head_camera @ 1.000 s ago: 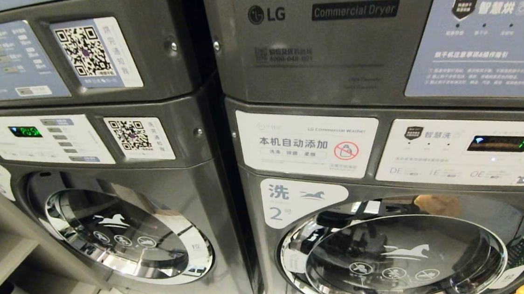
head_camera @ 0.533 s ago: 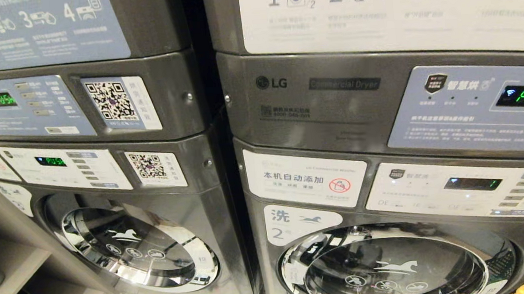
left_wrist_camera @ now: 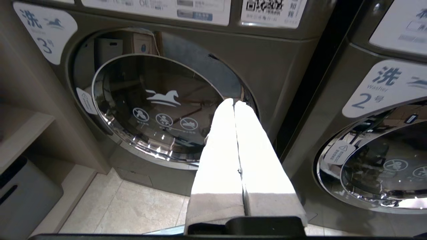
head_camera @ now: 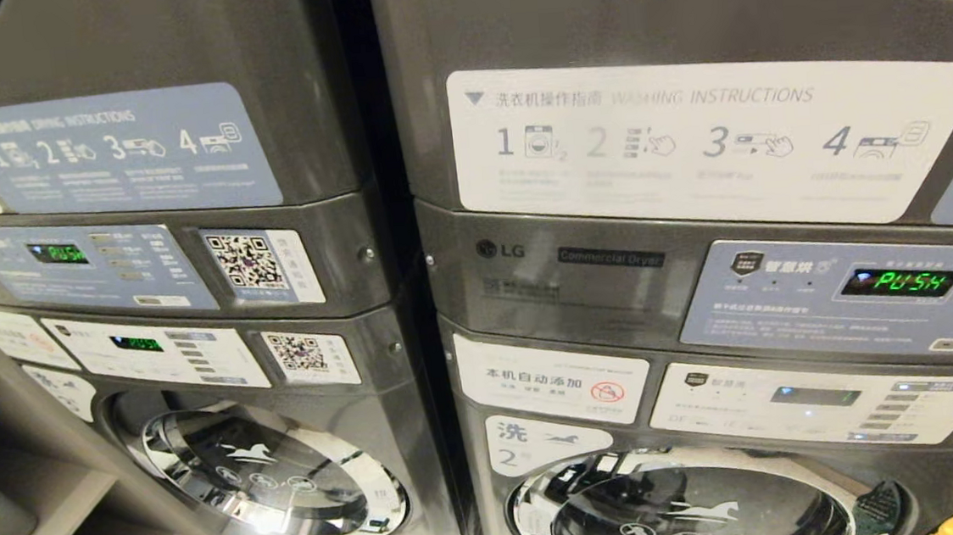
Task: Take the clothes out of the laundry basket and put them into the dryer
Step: Put the clothes in the dryer
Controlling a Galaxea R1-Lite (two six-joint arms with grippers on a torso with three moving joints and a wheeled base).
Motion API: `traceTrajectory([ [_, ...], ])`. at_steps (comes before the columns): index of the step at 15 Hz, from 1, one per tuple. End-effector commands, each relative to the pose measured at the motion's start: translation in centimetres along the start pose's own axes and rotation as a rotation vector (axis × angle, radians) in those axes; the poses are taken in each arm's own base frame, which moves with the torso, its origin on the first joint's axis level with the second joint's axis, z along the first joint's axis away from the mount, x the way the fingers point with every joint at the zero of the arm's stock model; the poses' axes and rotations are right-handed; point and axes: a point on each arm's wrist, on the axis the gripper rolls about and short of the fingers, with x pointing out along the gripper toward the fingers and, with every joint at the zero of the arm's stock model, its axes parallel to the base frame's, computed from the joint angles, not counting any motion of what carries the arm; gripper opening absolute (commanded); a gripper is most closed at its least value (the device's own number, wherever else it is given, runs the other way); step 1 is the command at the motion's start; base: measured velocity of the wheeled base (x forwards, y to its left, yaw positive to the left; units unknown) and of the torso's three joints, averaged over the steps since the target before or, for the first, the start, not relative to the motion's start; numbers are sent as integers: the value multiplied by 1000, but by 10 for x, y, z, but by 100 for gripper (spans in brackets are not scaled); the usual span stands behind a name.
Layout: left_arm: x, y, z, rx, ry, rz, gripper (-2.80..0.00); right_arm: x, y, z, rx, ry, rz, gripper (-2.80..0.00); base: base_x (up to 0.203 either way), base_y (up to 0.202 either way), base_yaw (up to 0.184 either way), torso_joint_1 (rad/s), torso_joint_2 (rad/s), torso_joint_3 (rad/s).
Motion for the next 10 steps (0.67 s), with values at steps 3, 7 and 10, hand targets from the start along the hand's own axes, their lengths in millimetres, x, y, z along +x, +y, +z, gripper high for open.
traceTrajectory([
  [3,0,0,0,-1,1,0,-280,0,0,0,1,1,1,-280,0,0,0,224,-488,-259],
  [7,0,0,0,-1,1,1,-280,0,0,0,4,1,-3,-280,0,0,0,170,-361,-197],
  [10,0,0,0,-1,1,1,-280,0,0,0,4,1,-7,-280,0,0,0,163,-337,-179],
])
